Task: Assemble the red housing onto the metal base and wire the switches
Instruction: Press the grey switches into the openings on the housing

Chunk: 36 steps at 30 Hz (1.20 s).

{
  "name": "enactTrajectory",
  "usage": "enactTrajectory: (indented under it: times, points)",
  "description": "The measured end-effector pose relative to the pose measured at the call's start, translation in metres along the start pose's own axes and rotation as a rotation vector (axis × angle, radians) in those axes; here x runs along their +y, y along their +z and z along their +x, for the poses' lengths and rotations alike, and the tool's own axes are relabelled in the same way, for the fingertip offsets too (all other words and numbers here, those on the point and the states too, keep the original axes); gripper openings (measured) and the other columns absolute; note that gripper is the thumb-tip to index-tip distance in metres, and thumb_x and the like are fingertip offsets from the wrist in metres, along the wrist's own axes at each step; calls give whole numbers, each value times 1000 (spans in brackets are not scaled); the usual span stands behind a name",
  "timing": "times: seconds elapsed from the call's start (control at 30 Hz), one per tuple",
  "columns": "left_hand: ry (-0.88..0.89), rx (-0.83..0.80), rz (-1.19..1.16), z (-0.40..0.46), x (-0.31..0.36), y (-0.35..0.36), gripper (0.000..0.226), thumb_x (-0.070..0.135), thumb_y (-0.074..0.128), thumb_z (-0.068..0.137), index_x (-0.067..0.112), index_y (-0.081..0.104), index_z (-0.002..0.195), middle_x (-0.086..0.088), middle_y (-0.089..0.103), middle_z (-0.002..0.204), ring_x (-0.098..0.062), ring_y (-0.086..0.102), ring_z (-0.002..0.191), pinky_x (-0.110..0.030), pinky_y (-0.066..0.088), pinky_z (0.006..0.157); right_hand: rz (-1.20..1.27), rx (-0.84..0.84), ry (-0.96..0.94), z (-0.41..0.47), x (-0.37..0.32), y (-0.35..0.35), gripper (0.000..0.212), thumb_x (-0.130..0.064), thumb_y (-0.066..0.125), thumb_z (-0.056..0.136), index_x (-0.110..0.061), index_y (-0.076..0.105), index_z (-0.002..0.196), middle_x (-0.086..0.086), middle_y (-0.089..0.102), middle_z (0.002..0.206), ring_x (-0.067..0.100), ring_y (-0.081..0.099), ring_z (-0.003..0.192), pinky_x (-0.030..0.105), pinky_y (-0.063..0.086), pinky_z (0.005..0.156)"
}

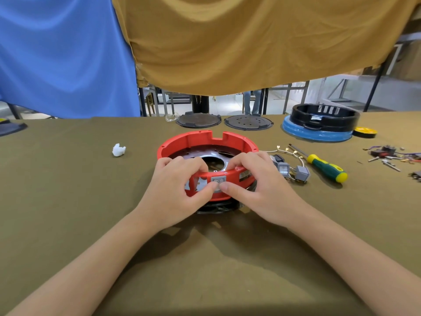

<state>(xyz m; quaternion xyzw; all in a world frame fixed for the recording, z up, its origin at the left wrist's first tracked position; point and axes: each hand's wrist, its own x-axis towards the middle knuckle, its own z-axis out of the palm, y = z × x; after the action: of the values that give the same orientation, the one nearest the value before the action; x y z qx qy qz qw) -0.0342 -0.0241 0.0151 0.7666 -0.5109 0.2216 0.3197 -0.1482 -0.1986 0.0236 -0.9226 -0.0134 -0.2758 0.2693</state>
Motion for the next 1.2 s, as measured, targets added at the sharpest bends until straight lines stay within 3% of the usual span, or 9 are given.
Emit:
enactTrajectory:
  times: [0.33, 0.5, 0.6, 0.7, 0.83, 0.97, 1.03, 1.1, 1.2]
  points:
    - [3, 9, 34, 0, -1, 1, 29, 55, 46, 92, 29, 60, 89, 22, 52, 76, -2, 50, 75, -36, 38, 86, -31, -7, 9, 3, 5, 3, 27, -46, 61, 90, -28, 58, 110, -16, 55, 106, 6, 40, 112, 44, 43, 97]
    - [-4, -1, 87, 2, -2, 0, 38, 57, 46, 91, 24, 64, 99, 16, 58, 87, -4, 50, 82, -27, 37, 82, -20, 42, 6, 7, 12, 6, 31, -40, 65, 91, -27, 60, 119, -16, 53, 116, 0, 42, 115, 17, 36, 97]
    - [0, -1, 46, -2, -7, -7, 35, 49, 47, 91, 22, 62, 107, 12, 56, 94, -9, 50, 91, -25, 38, 83, 102, 263, 141, 10, 19, -3, 23, -28, 59, 97, -23, 61, 119, -11, 55, 117, 7, 48, 117, 25, 40, 99]
    - [0, -30, 146, -4, -9, -9, 35, 46, 39, 94, 23, 64, 103, 13, 59, 92, -13, 54, 89, -29, 31, 90, -73, 418, 394, 14, 39, -22, 32, -6, 52, 92, -20, 59, 120, -2, 55, 119, 19, 44, 119, 30, 36, 93]
    - [4, -28, 236, -4, -6, -5, 42, 46, 36, 97, 20, 69, 101, 11, 62, 85, -15, 57, 80, -31, 31, 87, -371, 192, 705, 17, 57, -33, 50, -4, 54, 88, -14, 46, 136, 12, 45, 136, 30, 33, 128, 42, 37, 99]
    - [-10, -42, 277, 0, -2, 1, 47, 50, 39, 95, 16, 70, 107, 8, 66, 89, -20, 60, 84, -37, 34, 85, -523, -56, 837, 18, 62, -33, 23, -8, 53, 94, -11, 51, 117, 14, 50, 130, 34, 39, 124, 44, 39, 89]
    - [-19, -61, 209, 0, -3, 0, 48, 54, 39, 94, 20, 66, 113, 10, 62, 97, -15, 56, 92, -34, 34, 89, -576, 1, 806, 17, 65, -35, 19, -9, 58, 94, -11, 55, 113, 13, 54, 124, 33, 45, 119, 41, 41, 85]
    - [-8, -54, 137, -2, -6, -4, 43, 53, 41, 94, 23, 62, 117, 14, 57, 105, -9, 49, 100, -29, 30, 93, -551, 158, 730, 16, 67, -36, 29, -16, 64, 94, -8, 55, 121, 13, 56, 121, 30, 50, 114, 39, 44, 87]
    - [-21, -36, 118, -6, -10, -8, 31, 42, 42, 93, 27, 60, 114, 15, 53, 107, -7, 45, 106, -29, 25, 96, -213, 406, 561, 14, 60, -37, 36, -19, 60, 97, -9, 52, 131, 9, 57, 122, 23, 56, 110, 30, 43, 91]
